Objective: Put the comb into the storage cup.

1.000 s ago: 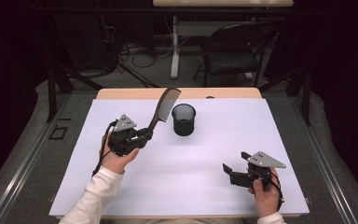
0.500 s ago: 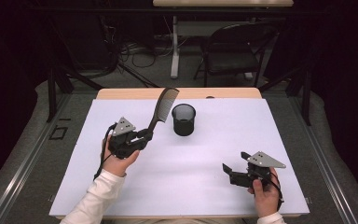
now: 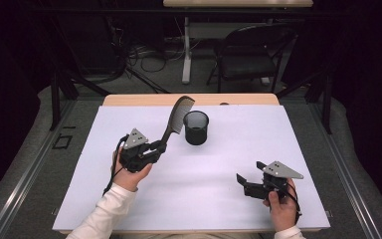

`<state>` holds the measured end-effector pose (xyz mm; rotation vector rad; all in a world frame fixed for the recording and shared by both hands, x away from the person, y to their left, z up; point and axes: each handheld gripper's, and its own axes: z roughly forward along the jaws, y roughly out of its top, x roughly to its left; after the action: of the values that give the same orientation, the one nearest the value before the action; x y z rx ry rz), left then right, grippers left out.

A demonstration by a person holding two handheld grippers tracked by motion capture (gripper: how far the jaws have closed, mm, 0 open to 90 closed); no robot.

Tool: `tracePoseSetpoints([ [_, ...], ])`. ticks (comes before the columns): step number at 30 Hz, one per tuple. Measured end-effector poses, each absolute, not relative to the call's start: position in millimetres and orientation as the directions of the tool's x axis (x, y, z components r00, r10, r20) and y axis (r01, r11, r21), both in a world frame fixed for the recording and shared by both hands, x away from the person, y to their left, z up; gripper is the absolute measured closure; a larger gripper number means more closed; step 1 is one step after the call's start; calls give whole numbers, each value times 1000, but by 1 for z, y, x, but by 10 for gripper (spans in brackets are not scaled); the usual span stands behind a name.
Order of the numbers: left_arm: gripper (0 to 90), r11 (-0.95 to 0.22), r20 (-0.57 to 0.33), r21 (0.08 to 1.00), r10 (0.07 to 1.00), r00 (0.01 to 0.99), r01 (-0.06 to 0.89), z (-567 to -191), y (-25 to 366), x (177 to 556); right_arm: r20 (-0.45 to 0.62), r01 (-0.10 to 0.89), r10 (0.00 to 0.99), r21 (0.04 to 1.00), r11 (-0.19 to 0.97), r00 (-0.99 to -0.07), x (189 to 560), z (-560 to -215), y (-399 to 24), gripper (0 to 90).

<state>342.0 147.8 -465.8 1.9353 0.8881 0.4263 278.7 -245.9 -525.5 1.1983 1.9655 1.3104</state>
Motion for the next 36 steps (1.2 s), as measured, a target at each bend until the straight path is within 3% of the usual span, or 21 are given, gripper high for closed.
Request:
tracePoseSetpoints([
  [20, 730, -291, -53, 878, 729, 683, 380, -470, 139, 334, 114, 417, 851, 900, 131, -513, 282, -517, -238, 0],
  [36, 731, -287, -43, 886, 732, 680, 365, -472, 138, 332, 124, 460, 852, 875, 148, -509, 291, -502, -218, 2],
])
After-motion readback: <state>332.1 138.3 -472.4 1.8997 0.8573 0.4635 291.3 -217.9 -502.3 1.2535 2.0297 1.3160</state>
